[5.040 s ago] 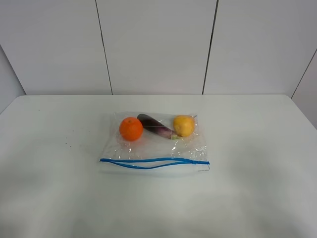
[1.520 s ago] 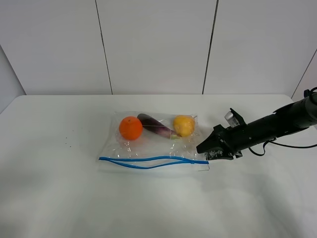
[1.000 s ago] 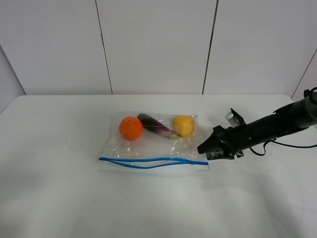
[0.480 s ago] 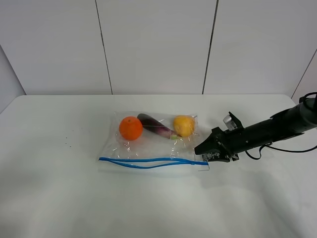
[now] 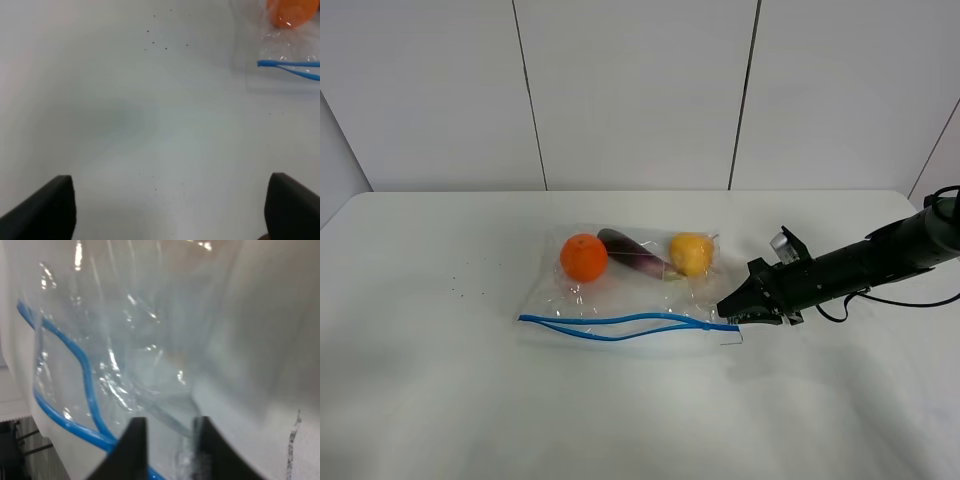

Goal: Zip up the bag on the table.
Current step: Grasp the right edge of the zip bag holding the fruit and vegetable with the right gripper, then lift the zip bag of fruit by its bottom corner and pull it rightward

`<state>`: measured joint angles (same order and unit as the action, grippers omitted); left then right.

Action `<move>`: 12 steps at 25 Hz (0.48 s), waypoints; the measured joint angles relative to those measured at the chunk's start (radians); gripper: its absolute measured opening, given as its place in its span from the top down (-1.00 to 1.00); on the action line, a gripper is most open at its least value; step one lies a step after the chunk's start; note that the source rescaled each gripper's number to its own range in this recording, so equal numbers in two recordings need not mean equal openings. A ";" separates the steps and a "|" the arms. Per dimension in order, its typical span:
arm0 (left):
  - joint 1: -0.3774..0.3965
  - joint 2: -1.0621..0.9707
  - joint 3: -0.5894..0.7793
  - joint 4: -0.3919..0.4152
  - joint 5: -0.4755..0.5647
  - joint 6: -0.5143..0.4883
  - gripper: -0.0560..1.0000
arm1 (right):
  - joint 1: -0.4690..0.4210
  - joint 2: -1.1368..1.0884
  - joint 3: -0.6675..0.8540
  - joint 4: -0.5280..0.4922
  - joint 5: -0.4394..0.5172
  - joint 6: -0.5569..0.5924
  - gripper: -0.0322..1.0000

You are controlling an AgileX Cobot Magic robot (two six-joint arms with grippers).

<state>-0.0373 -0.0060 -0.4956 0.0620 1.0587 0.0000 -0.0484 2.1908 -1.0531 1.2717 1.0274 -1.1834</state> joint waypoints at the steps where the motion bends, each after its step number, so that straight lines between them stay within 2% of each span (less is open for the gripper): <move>1: 0.000 0.000 0.000 0.000 0.000 0.000 -1.00 | 0.000 0.000 0.000 -0.001 0.001 -0.007 0.82; 2: 0.000 0.000 0.000 0.000 0.000 0.000 -1.00 | 0.000 0.000 0.000 -0.001 0.005 -0.011 0.93; 8: 0.000 0.000 0.000 0.000 0.000 0.000 -1.00 | 0.000 0.000 0.000 -0.001 0.035 -0.017 0.94; 12: 0.000 0.000 0.000 0.000 0.000 0.000 -1.00 | 0.000 0.000 0.000 0.018 0.099 -0.017 0.94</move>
<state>-0.0373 -0.0060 -0.4956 0.0620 1.0587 0.0000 -0.0484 2.1908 -1.0531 1.2901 1.1260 -1.2004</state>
